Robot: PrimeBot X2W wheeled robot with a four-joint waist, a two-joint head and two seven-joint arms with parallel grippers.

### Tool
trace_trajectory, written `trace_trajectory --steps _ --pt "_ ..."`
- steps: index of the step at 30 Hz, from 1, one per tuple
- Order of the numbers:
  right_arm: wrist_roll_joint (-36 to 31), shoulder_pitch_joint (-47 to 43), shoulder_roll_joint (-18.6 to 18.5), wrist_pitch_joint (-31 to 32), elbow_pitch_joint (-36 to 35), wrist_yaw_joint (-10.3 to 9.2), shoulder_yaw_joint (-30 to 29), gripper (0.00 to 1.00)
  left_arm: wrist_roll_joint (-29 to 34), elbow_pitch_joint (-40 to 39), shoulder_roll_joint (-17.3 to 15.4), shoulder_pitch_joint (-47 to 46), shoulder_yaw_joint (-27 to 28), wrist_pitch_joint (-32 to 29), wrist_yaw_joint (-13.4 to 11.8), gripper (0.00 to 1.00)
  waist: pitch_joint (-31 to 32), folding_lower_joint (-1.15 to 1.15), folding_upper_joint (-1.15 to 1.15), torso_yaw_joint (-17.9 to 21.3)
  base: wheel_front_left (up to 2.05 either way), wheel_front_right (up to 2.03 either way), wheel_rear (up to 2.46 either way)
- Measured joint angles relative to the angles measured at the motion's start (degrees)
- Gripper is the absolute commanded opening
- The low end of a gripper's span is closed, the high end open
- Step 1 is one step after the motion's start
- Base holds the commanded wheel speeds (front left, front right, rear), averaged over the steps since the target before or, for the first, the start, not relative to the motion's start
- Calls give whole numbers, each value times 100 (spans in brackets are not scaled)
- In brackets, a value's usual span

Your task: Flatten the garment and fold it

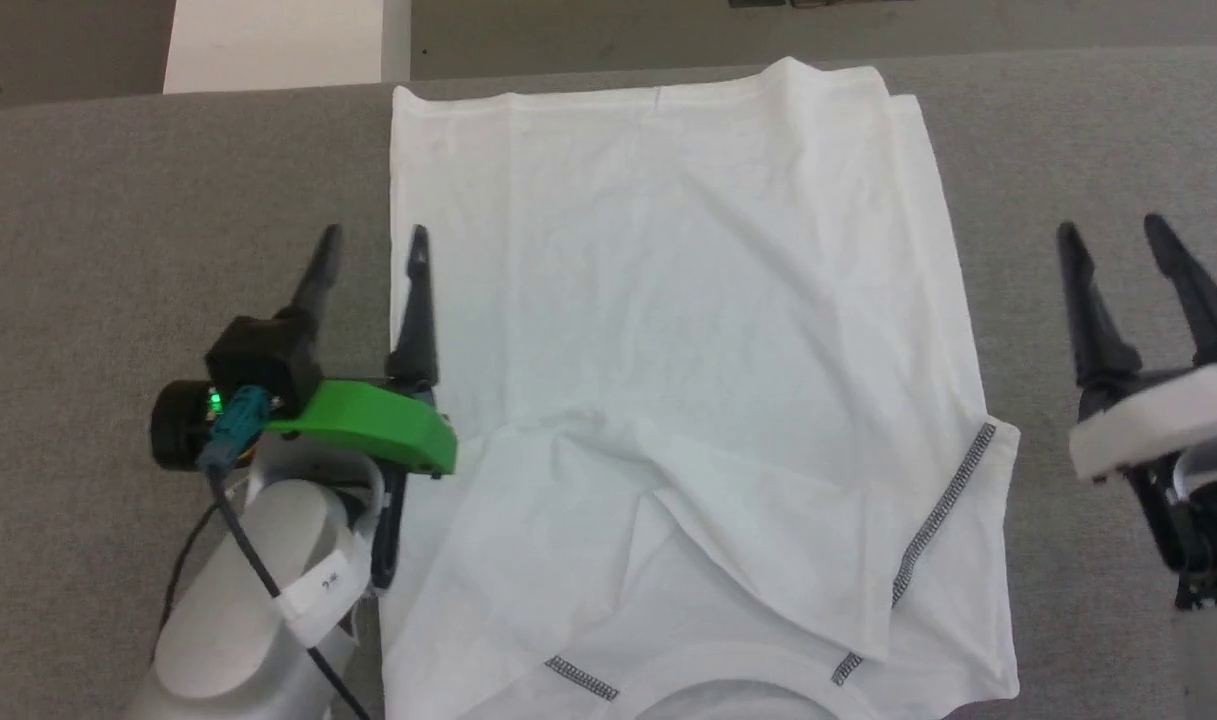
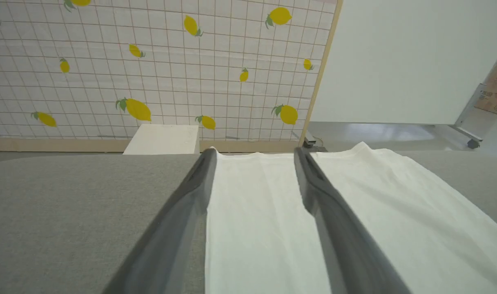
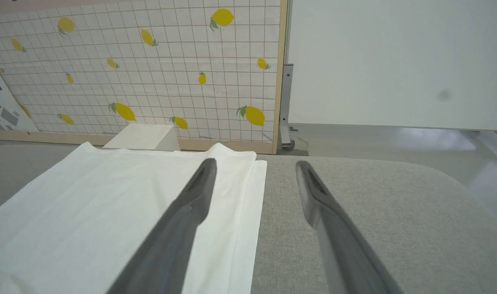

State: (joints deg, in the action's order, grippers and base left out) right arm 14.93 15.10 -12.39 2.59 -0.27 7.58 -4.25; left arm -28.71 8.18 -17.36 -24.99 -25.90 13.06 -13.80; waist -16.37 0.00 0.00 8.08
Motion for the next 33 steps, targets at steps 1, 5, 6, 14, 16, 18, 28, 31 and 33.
trace_trajectory --steps 1,5,6,14,16,18,28,31,33 --pt "19 215 -21 142 123 0 -48 100 41 -46 -42 47 136 71 -74 100 -60 0 0 -34 0 0 0" --pt "87 1076 -104 701 748 0 -363 100 235 -230 -79 182 611 142 -233 100 -320 0 0 -176 0 0 0" --pt "86 1254 -153 859 898 -1 -385 100 270 -316 -58 205 708 143 -233 100 -385 0 0 -211 0 0 0" --pt "124 2735 -689 1898 2151 0 -627 100 764 -824 472 227 1330 168 37 100 -1058 1 0 -601 0 0 0" --pt "220 3023 -735 2091 2431 -1 -733 100 905 -870 601 221 1440 168 115 100 -1222 1 0 -695 0 0 0" --pt "279 3297 -770 2310 2676 -1 -762 100 1003 -903 717 204 1546 168 221 100 -1400 1 0 -793 0 0 0" --pt "196 4062 -1062 3139 3194 -1 -678 100 1360 -983 1069 122 1960 168 578 100 -2140 1 0 -1168 0 0 0" --pt "109 4259 -1187 3396 3207 -1 -668 100 1401 -970 1144 118 2034 168 676 100 -2269 1 0 -1260 0 0 0" --pt "108 4342 -1247 3588 3182 -1 -630 39 1437 -962 1193 118 2072 168 728 100 -2323 1 0 -1308 0 0 0"
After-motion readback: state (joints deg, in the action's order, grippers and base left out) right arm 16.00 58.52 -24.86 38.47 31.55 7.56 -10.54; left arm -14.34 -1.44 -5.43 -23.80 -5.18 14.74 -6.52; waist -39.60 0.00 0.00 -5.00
